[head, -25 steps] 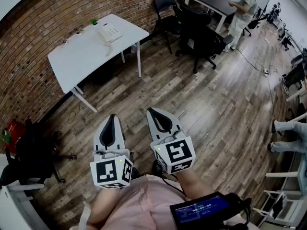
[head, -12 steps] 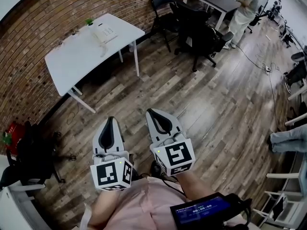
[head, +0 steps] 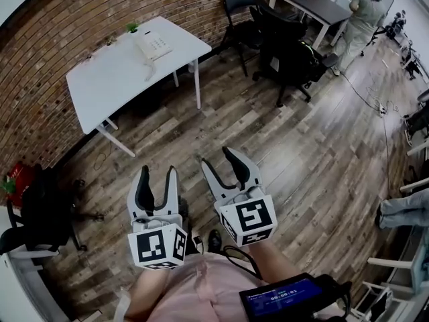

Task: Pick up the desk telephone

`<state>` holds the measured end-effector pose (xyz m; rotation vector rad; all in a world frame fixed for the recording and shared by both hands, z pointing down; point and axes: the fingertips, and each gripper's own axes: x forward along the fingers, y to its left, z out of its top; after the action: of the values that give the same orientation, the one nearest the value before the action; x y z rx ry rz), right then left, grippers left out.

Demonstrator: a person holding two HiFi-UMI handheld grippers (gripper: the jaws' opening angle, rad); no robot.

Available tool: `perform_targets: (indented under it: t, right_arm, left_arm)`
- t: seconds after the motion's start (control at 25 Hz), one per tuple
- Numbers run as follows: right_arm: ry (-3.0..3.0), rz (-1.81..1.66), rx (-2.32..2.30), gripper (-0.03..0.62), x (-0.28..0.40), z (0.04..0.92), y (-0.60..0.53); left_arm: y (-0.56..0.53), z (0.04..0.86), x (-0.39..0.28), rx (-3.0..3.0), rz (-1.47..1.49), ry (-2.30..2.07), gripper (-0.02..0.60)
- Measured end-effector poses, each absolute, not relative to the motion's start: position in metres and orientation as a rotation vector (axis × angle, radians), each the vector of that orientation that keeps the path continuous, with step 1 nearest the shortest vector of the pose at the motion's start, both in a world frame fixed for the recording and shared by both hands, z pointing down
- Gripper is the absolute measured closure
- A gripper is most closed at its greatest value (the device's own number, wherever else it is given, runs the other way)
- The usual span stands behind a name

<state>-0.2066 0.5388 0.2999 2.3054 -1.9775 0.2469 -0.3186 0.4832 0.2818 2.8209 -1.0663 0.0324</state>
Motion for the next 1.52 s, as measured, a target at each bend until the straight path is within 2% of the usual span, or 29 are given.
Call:
perform_targets:
  t: [0.44, 1.04, 1.52]
  right_arm:
    - [-1.986, 0.327, 2.217, 0.396, -0.167, 0.349, 0.411]
    - [-1.955, 0.191, 2.241, 0.401, -0.095, 0.301, 0.231]
    - [-1.906, 0.194, 2.254, 0.402, -0.064, 0.315, 0.193]
  left_arm:
    - [0.350, 0.333, -0.276, 2.747, 0.093, -1.087, 0.341]
    - [0.171, 0.277, -0.194, 2.820, -0.039, -1.037, 0.341]
    - [0.132, 0.311, -0.164, 2.799, 0.025, -0.975, 0.341]
